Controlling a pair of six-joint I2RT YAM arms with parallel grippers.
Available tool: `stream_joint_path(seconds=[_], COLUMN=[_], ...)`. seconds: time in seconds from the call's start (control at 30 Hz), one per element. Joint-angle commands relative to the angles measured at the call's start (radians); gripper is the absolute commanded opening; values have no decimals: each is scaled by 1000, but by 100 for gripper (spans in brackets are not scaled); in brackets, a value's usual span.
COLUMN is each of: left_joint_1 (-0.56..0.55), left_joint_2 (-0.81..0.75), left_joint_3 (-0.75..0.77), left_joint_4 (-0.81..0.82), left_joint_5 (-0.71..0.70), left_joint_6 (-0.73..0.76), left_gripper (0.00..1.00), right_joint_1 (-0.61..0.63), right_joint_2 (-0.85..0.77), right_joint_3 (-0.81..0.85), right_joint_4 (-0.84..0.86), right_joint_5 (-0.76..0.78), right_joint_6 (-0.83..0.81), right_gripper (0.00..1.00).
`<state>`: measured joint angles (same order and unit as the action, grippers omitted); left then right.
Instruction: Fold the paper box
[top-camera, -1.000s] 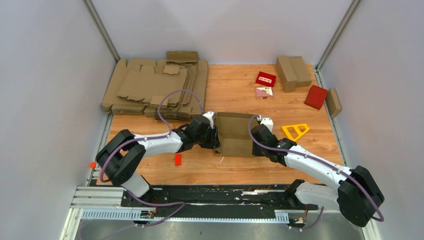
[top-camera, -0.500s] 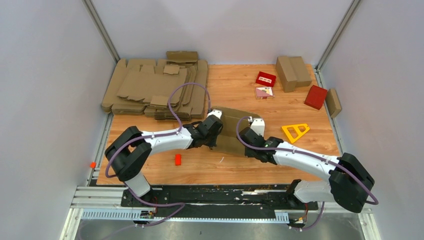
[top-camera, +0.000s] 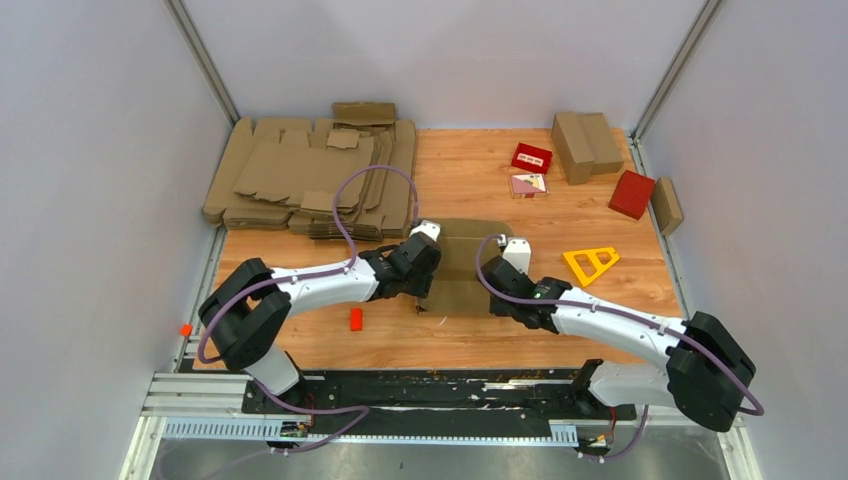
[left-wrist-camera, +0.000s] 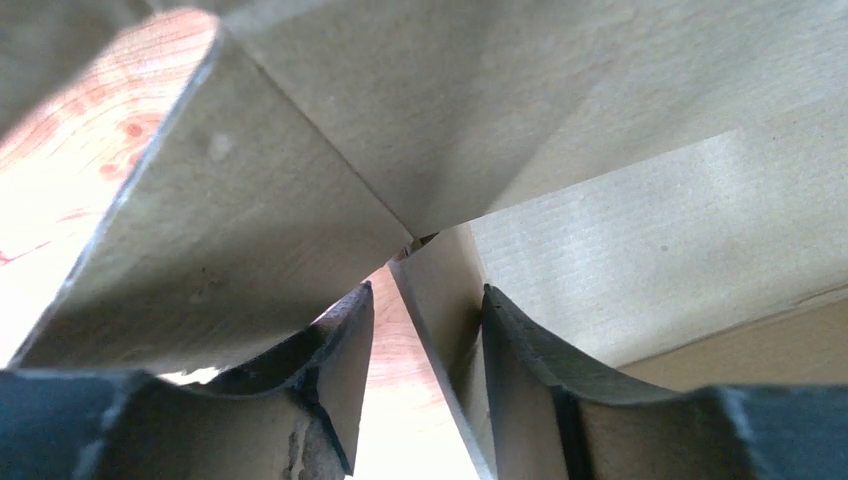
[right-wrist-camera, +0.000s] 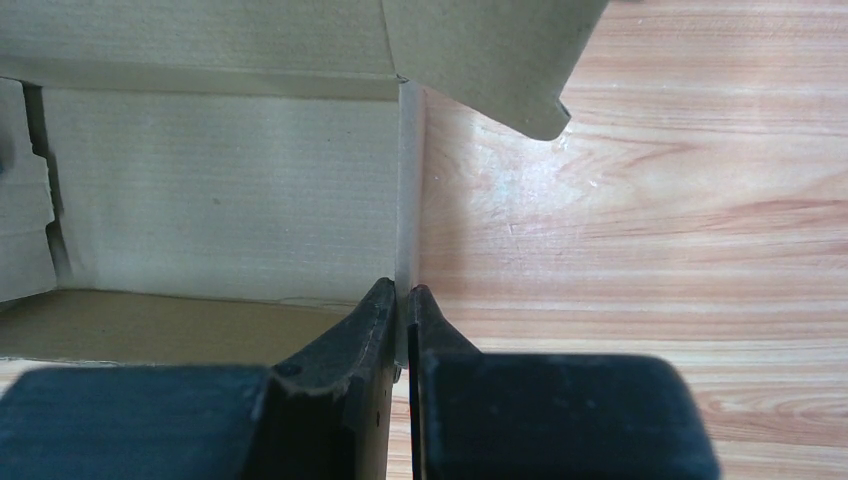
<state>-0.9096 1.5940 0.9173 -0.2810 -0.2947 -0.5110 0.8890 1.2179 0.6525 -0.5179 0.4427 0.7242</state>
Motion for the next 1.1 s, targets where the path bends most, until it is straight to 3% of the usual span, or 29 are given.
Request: stream_joint_path(seconds=[0.0, 0.27, 0.5, 0.7, 1.07], left_joint_1=[-5, -10, -52, -95, -130], left_joint_2=[10, 57, 113, 134, 216], left_joint_3=[31, 14, 77, 152, 215], left_joint_4=[-20, -25, -135, -220, -275], left_joint_5=[-14, -32, -181, -305, -397], left_joint_6=[8, -31, -26, -7, 7], left_gripper=[47, 24, 8, 9, 18], right_joint_1=[5, 5, 6, 7, 9], right_joint_2=[-32, -36, -41, -47, -134], right_joint_3=[-1, 0, -4, -6, -58], right_joint_4=[33, 27, 29, 41, 97], right_joint_5=[2, 2, 3, -5, -35], right_joint_6=[-5, 1, 5, -3, -32], right_gripper=[1, 1, 1, 2, 5])
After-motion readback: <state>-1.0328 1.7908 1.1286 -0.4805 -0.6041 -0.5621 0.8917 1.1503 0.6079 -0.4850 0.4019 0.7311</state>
